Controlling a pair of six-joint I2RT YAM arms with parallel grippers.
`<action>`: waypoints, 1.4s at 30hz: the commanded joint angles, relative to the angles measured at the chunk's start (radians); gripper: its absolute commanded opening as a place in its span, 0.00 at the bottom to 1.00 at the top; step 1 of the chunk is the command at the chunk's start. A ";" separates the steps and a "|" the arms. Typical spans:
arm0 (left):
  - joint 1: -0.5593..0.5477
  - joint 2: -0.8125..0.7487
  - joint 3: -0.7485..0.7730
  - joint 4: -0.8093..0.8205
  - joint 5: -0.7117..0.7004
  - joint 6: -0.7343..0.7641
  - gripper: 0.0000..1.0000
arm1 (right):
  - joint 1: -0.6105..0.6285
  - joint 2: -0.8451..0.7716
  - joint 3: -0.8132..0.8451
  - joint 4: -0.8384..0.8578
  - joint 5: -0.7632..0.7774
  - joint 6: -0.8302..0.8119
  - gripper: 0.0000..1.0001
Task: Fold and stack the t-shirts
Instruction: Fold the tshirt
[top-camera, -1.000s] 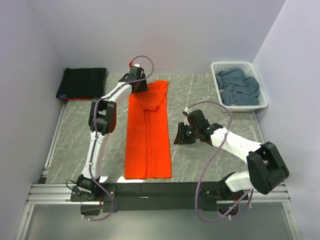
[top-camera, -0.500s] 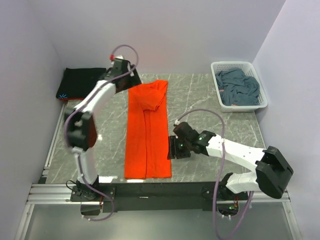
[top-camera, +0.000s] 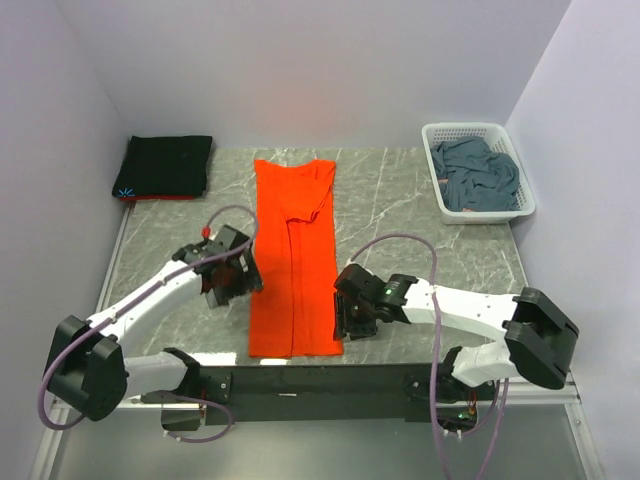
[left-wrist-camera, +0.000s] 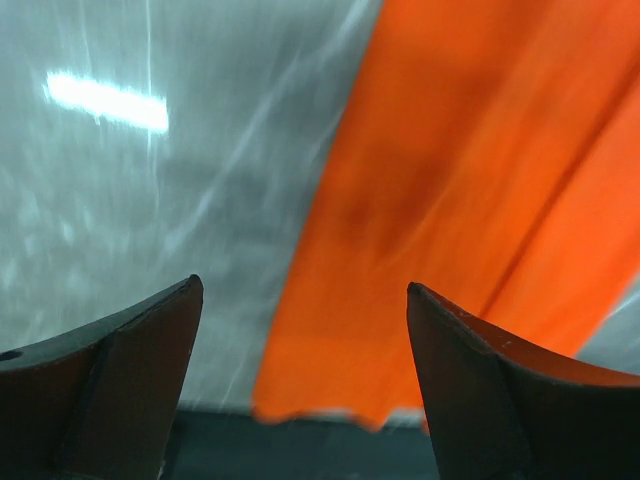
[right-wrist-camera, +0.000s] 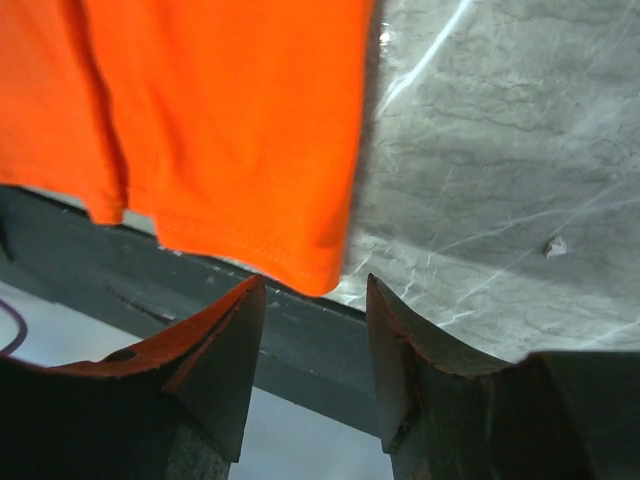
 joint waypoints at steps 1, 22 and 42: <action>-0.050 -0.065 -0.043 -0.069 0.091 -0.081 0.88 | 0.008 0.034 0.003 0.027 0.000 0.029 0.52; -0.217 -0.039 -0.160 -0.147 0.135 -0.189 0.70 | 0.055 0.244 0.055 -0.003 -0.061 0.035 0.17; -0.346 0.053 -0.252 -0.029 0.187 -0.281 0.35 | 0.052 0.229 0.053 -0.010 -0.035 0.024 0.00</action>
